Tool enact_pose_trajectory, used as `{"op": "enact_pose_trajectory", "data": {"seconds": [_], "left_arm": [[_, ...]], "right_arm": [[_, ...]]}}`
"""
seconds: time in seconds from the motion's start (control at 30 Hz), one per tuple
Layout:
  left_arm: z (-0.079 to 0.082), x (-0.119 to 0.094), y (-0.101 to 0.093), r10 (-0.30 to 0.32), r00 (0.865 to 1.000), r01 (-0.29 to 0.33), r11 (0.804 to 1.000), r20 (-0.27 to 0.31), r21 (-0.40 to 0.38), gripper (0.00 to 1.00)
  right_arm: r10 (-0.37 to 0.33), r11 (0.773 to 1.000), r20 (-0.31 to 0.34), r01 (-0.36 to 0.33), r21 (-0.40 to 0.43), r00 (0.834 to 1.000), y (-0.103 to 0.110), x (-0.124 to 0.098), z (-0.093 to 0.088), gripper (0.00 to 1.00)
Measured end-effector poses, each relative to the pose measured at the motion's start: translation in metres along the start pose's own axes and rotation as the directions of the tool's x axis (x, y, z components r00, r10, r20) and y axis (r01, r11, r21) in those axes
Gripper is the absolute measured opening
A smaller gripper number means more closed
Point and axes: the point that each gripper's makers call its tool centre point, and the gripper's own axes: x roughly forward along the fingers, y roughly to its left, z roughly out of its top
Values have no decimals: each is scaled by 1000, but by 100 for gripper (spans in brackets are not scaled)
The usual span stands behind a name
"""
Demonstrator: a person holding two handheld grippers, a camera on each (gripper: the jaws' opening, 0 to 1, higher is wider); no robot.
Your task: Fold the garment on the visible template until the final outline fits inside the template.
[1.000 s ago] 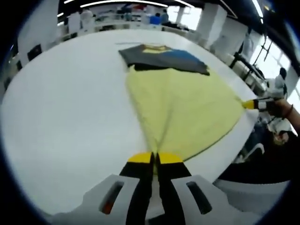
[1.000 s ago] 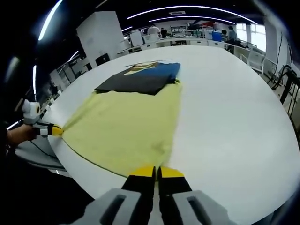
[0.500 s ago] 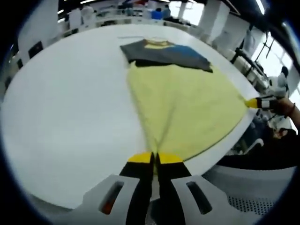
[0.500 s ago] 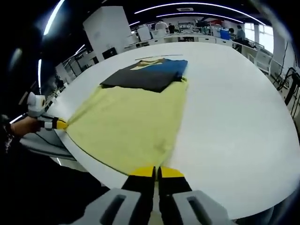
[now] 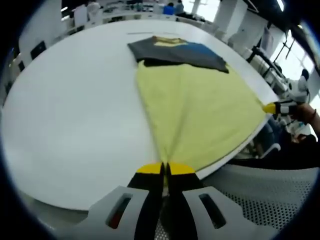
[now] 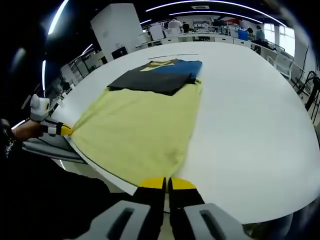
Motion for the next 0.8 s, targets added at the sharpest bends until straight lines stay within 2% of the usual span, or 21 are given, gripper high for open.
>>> {"op": "enact_pose_trajectory", "data": {"seconds": [0.27,0.5,0.67,0.8], "left_arm": [[-8,-6,-3,-2,999,3,1000,-39,19,0],[-16,-7,-6,-2,999,2,1000,-53,-5,0],[-12,-10,-5,0,999,-1,1000,-39,-20,0],[-5,-14,-5,1,1000,-1,999,-11,-48,0]], "right_arm": [[7,1000,-11,-7,-3,1000,5,-3,-9,0],[6,1000,-16,-6,-2,1000,6,-6,-13,0],[5,1000,-13,-5,-13,1000,8,-7,-12,0],[6,999,-6,-7,-38,1000,11,-14,-4,0]]}}
